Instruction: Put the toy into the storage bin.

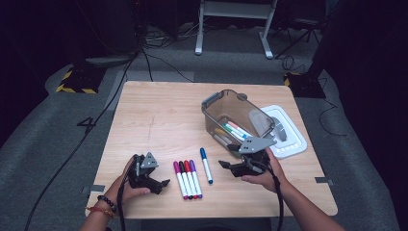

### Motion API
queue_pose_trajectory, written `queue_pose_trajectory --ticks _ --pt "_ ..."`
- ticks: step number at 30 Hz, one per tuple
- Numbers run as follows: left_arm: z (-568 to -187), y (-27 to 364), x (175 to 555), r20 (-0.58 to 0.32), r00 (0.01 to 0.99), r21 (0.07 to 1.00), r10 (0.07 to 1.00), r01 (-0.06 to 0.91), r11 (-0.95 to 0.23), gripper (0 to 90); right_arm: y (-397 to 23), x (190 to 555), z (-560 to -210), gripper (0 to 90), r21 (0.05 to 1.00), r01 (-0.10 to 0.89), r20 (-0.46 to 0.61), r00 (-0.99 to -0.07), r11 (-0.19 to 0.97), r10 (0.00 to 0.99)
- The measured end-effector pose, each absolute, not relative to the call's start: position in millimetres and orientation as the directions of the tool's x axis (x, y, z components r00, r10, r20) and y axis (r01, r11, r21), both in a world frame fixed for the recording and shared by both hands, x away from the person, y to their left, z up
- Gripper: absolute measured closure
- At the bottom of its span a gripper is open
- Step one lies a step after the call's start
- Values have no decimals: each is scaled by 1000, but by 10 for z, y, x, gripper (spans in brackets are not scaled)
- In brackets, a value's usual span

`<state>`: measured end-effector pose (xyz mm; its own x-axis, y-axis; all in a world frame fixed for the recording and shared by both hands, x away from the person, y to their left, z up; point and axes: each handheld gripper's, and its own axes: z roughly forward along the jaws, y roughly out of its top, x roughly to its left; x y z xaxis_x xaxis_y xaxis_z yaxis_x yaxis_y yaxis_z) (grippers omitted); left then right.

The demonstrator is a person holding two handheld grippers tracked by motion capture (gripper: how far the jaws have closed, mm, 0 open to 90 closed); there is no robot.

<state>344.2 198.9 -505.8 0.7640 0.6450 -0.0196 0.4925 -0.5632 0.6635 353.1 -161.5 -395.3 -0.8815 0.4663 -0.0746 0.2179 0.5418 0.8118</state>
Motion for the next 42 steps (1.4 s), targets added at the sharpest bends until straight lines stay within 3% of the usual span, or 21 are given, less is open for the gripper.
queue_pose_trajectory --ticks 12,16,28,32,39,42 --pt "-5058 1989 3442 -19 764 663 645 492 -564 4 -1217 3823 -4461 379 755 282 -36 -884 592 467" --pt "-5058 1990 3444 -19 765 663 644 492 -564 4 -1080 3918 -4598 387 740 269 -82 -874 617 479" --pt "-5058 1990 3443 -20 765 663 644 492 -564 4 -913 4196 -4891 416 712 389 -10 -826 584 563" --pt "-5058 1989 3443 -20 765 663 644 492 -564 4 -918 4231 -4949 454 696 418 -10 -808 584 589" --pt "-5058 1990 3441 -19 764 664 645 492 -564 5 -949 4141 -4955 715 711 382 -11 -833 589 553" --pt "-5059 1989 3439 -19 763 664 646 493 -563 5 -975 4103 -4949 742 710 365 -18 -846 603 533"
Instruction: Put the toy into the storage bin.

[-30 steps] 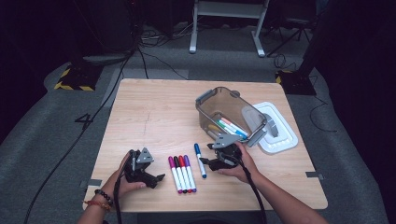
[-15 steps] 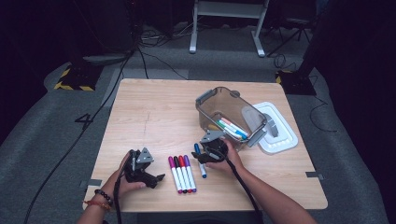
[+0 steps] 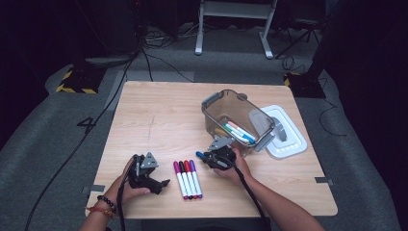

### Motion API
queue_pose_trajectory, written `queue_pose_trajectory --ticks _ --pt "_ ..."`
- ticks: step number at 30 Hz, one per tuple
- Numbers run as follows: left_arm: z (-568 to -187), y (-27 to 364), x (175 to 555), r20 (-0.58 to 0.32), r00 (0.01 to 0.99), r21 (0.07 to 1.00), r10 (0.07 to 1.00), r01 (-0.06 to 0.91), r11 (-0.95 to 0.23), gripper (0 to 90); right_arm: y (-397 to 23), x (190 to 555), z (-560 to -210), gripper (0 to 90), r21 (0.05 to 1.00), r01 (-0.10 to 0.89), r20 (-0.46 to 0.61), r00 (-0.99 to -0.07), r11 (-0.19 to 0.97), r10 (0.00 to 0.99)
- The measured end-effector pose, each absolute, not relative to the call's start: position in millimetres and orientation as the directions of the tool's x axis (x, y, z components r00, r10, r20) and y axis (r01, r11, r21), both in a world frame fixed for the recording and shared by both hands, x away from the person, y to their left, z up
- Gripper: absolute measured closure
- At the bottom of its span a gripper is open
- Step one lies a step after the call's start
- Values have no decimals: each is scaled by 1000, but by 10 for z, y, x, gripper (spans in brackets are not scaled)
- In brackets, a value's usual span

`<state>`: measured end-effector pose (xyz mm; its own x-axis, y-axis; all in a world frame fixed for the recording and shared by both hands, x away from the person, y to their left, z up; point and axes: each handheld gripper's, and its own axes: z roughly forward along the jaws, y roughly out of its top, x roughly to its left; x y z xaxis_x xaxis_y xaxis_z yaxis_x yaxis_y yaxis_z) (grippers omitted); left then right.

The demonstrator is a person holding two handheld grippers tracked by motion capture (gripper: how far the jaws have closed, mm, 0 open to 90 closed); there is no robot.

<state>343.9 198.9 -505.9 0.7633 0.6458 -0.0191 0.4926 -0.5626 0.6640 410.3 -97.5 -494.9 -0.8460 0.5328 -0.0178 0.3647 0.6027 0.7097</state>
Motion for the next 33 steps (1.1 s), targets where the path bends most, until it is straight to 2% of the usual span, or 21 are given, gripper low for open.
queue_pose_trajectory --ticks 8,16,33 --pt "-5059 1988 3433 -20 758 664 652 497 -558 5 -1032 4030 -4902 747 698 338 -13 -875 631 483" --pt "-5059 1988 3432 -19 757 664 653 498 -558 5 -1190 3910 -4610 748 767 298 -15 -877 568 480" --pt "-5059 1988 3432 -20 757 664 653 498 -558 4 -1448 3574 -4100 748 820 216 -37 -904 530 426"
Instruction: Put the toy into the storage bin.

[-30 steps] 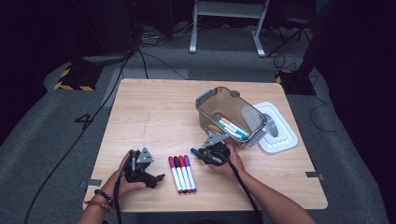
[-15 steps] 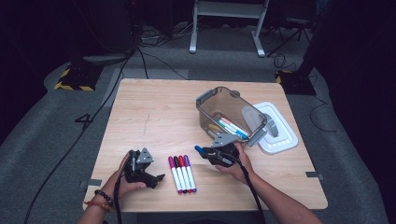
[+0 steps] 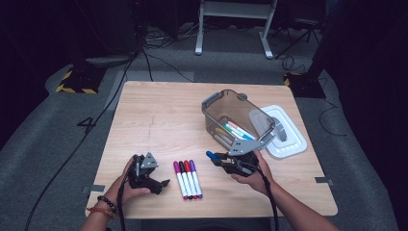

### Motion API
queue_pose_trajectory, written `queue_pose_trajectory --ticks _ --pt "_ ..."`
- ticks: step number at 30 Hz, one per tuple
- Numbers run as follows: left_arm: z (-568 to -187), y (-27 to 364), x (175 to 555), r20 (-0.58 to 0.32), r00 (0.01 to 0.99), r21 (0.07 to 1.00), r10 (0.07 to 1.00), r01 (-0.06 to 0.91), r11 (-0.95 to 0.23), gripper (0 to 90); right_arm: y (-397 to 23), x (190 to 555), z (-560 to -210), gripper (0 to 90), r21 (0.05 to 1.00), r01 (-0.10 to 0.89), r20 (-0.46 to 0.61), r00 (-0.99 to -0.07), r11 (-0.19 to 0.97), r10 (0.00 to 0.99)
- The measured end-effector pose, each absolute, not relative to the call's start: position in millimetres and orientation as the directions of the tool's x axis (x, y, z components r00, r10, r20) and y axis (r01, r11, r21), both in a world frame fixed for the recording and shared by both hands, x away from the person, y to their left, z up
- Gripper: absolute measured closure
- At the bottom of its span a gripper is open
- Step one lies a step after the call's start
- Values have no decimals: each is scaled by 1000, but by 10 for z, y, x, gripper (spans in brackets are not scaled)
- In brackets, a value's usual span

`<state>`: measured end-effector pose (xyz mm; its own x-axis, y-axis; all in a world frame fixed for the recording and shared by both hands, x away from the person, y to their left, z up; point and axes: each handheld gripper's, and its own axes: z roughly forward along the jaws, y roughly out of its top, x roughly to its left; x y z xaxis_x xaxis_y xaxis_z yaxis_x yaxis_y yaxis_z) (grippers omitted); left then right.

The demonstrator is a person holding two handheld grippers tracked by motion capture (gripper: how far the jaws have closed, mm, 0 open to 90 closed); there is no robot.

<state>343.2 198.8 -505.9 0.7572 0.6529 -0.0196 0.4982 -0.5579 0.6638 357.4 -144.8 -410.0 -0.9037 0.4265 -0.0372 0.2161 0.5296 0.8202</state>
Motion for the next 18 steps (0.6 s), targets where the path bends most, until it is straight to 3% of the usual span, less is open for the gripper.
queue_pose_trajectory --ticks 18 --pt "-5059 1988 3434 -21 758 664 652 498 -558 4 -1927 3581 -3348 748 857 195 -65 -877 476 477"
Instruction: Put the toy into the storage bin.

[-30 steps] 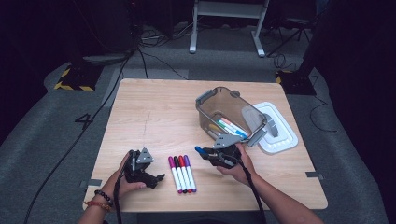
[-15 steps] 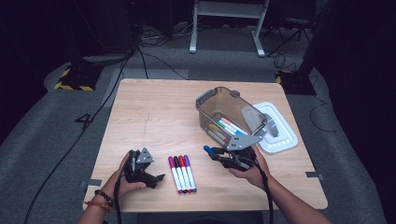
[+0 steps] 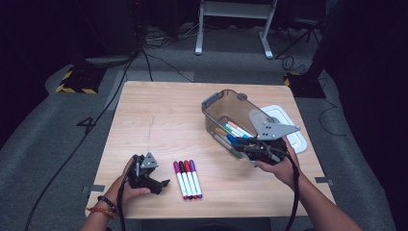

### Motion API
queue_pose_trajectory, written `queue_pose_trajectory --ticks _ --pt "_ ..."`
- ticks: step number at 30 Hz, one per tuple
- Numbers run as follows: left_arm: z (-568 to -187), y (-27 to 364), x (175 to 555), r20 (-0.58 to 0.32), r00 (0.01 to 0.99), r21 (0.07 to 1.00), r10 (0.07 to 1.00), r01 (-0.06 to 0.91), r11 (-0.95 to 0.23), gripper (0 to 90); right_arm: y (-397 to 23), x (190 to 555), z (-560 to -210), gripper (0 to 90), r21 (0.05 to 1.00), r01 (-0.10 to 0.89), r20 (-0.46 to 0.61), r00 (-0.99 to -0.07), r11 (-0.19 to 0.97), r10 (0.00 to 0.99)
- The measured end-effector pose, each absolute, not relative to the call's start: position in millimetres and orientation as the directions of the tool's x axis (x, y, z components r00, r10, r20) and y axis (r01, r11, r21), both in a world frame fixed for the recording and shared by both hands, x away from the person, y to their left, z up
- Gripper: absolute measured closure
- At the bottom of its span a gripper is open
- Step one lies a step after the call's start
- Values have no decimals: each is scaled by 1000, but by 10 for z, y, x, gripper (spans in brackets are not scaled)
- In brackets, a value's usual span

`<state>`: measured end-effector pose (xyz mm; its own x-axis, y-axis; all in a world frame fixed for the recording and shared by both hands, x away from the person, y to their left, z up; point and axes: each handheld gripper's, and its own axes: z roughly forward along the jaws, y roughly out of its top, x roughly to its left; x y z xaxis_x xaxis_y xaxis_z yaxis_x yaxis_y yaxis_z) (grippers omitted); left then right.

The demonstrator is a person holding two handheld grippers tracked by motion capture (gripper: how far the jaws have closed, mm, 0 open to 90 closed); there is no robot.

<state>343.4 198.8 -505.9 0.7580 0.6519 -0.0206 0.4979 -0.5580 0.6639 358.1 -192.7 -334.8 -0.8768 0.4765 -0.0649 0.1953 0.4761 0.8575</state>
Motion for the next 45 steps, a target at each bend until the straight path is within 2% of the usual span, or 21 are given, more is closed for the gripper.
queue_pose_trajectory --ticks 8,26,36,45 --pt "-5059 1988 3434 -20 758 664 652 498 -558 4 -1943 3782 -3129 748 846 174 -135 -845 504 517" --pt "-5058 1983 3448 -20 761 662 648 496 -561 1 -1809 4681 -3307 748 774 335 -80 -790 538 607" --pt "-5058 1983 3448 -21 761 662 648 496 -561 1 -1547 4936 -3615 748 647 420 -79 -794 637 603" --pt "-5058 1983 3448 -21 761 662 648 496 -561 1 -1424 5005 -3839 748 527 469 -61 -811 709 582"
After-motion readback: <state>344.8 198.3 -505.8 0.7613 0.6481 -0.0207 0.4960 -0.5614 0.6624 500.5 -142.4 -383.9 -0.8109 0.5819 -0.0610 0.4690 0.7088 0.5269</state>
